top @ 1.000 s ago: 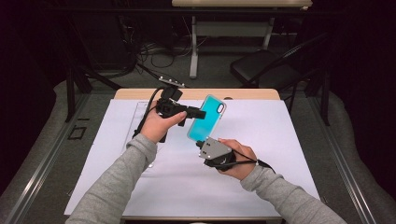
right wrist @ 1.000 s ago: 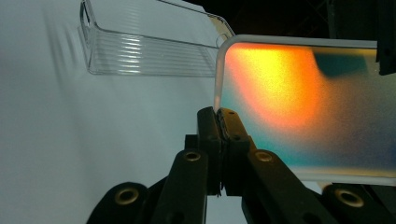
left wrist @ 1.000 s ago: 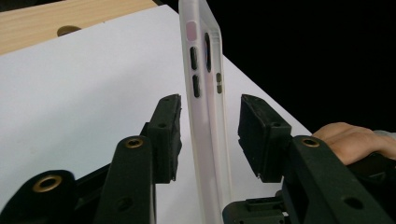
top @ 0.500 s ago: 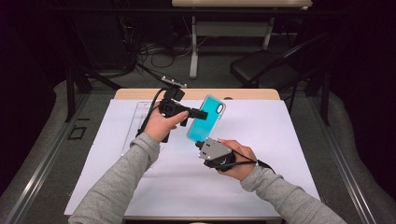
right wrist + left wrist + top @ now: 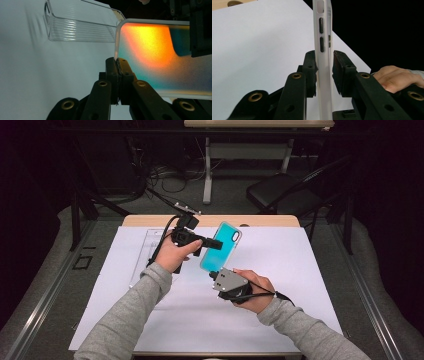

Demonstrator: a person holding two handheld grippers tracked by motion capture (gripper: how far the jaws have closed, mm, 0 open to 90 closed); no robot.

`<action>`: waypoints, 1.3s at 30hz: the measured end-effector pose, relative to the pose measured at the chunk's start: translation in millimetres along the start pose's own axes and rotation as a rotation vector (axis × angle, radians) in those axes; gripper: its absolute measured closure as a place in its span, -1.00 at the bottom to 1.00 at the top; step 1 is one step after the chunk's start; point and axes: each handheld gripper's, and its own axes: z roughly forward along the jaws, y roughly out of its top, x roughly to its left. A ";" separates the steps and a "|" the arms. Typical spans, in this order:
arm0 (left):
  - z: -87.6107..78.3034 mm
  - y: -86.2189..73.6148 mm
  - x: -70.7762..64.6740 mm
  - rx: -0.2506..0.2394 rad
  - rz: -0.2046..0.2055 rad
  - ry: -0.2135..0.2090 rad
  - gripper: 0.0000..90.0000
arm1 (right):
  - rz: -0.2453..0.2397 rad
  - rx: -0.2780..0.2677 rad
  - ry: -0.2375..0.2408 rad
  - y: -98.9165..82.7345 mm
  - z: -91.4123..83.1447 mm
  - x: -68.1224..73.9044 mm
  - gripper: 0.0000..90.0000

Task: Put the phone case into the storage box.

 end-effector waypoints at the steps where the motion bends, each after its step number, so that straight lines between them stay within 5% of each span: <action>1: -0.3 -0.1 0.5 0.000 -0.001 -0.005 0.67 | -0.001 0.000 0.000 0.0 -0.2 0.1 0.98; 39: 0.3 -1.7 6.7 0.012 -0.077 -0.027 0.80 | -0.003 0.001 0.011 -0.1 1.3 1.3 0.98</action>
